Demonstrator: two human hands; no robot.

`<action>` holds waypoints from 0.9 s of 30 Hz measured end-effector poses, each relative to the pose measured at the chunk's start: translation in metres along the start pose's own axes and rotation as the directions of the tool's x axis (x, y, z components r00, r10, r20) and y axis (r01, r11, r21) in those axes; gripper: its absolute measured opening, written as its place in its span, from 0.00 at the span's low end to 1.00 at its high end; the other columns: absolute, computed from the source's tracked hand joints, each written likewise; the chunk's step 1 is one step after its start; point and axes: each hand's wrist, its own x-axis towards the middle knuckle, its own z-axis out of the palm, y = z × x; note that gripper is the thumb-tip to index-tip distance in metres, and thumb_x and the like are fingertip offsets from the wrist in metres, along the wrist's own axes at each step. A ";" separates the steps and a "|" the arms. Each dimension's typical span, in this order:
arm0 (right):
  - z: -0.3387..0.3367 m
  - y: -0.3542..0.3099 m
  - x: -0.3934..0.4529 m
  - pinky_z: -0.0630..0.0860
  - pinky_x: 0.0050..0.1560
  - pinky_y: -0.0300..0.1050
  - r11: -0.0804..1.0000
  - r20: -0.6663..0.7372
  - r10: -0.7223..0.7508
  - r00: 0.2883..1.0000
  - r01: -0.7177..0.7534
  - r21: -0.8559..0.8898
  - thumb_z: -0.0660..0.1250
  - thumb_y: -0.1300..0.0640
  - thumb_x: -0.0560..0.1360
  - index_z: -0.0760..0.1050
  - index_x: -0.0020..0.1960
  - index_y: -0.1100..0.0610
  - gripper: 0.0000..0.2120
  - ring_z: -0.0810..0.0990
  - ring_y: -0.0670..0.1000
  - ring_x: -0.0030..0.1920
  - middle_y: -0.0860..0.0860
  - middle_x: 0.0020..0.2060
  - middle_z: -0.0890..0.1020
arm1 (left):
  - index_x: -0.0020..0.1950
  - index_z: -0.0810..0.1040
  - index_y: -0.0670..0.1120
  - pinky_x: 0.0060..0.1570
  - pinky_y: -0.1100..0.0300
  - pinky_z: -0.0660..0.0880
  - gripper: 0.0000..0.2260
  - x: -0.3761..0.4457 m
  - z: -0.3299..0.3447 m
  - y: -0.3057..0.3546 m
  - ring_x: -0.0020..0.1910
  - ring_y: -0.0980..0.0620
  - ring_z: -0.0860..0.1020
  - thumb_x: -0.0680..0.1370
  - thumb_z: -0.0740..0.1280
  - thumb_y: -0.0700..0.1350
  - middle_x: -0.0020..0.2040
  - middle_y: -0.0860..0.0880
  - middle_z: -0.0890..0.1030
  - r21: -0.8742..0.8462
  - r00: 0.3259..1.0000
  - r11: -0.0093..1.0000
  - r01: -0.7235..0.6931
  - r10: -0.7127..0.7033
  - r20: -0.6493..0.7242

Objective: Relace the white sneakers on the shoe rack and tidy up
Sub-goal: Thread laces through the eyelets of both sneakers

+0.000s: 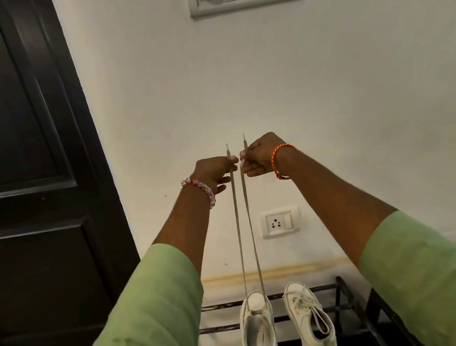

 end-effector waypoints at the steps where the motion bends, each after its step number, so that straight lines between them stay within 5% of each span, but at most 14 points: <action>1: 0.000 -0.002 0.000 0.79 0.27 0.39 1.000 0.005 0.006 1.000 -0.006 -0.015 0.65 0.65 0.76 0.76 0.53 0.71 0.09 0.79 0.48 0.24 0.60 0.33 0.78 | 0.43 0.79 0.48 0.40 0.60 0.70 0.03 0.000 0.001 -0.001 0.38 0.55 0.74 0.76 0.68 0.46 0.40 0.53 0.80 -0.015 1.000 1.000 -0.001 0.001 0.010; 5: -0.001 -0.006 0.004 0.80 0.31 0.40 0.999 0.001 -0.041 0.999 0.041 -0.021 0.67 0.68 0.74 0.77 0.52 0.70 0.08 0.79 0.47 0.22 0.61 0.36 0.80 | 0.44 0.77 0.49 0.51 0.56 0.69 0.04 0.000 0.003 -0.003 0.39 0.54 0.77 0.78 0.66 0.46 0.40 0.53 0.80 -0.027 0.999 0.999 -0.016 0.018 0.051; 12: -0.006 -0.006 0.010 0.78 0.29 0.37 0.994 -0.027 -0.107 0.994 0.106 -0.026 0.71 0.63 0.72 0.79 0.48 0.64 0.06 0.80 0.46 0.29 0.54 0.33 0.80 | 0.45 0.78 0.47 0.52 0.56 0.70 0.05 0.006 0.002 -0.003 0.43 0.52 0.80 0.78 0.64 0.45 0.43 0.52 0.82 0.010 0.994 0.996 -0.092 0.091 0.066; 16: -0.005 0.010 0.011 0.79 0.35 0.38 0.997 -0.023 -0.068 0.997 0.068 0.035 0.70 0.62 0.74 0.79 0.45 0.62 0.03 0.79 0.48 0.35 0.53 0.35 0.80 | 0.50 0.79 0.40 0.36 0.63 0.75 0.09 0.006 0.000 -0.015 0.33 0.53 0.77 0.81 0.60 0.42 0.40 0.48 0.80 0.024 0.987 0.987 -0.159 0.158 0.018; 19: 0.002 0.034 0.008 0.80 0.37 0.43 0.981 0.017 0.081 0.997 -0.083 0.177 0.65 0.65 0.76 0.76 0.43 0.64 0.04 0.78 0.50 0.33 0.55 0.32 0.76 | 0.54 0.79 0.38 0.25 0.64 0.69 0.09 0.010 -0.009 -0.045 0.27 0.49 0.71 0.80 0.61 0.40 0.41 0.45 0.78 0.267 0.981 0.947 -0.179 0.191 -0.019; 21: 0.008 0.061 0.006 0.77 0.30 0.41 0.966 0.027 0.166 0.986 -0.169 0.194 0.64 0.67 0.76 0.75 0.42 0.65 0.05 0.74 0.49 0.28 0.55 0.30 0.72 | 0.55 0.79 0.40 0.32 0.61 0.72 0.10 0.019 -0.016 -0.082 0.41 0.41 0.78 0.79 0.61 0.40 0.50 0.42 0.81 0.502 0.976 0.844 -0.189 0.219 -0.002; 23: 0.014 0.097 0.002 0.68 0.23 0.35 0.974 0.018 0.207 0.978 -0.208 0.090 0.65 0.67 0.76 0.76 0.40 0.64 0.06 0.67 0.48 0.26 0.54 0.29 0.70 | 0.57 0.79 0.41 0.50 0.57 0.73 0.11 0.027 -0.025 -0.126 0.58 0.41 0.76 0.78 0.63 0.42 0.59 0.42 0.79 0.702 0.986 0.700 -0.133 0.165 0.022; 27: 0.026 0.179 -0.010 0.62 0.20 0.33 0.969 0.061 0.240 0.969 -0.235 -0.081 0.65 0.63 0.76 0.79 0.47 0.63 0.05 0.66 0.46 0.26 0.52 0.32 0.74 | 0.56 0.79 0.42 0.56 0.57 0.70 0.11 0.034 -0.034 -0.225 0.60 0.43 0.75 0.77 0.65 0.45 0.59 0.42 0.79 0.798 0.999 0.602 0.009 -0.031 0.013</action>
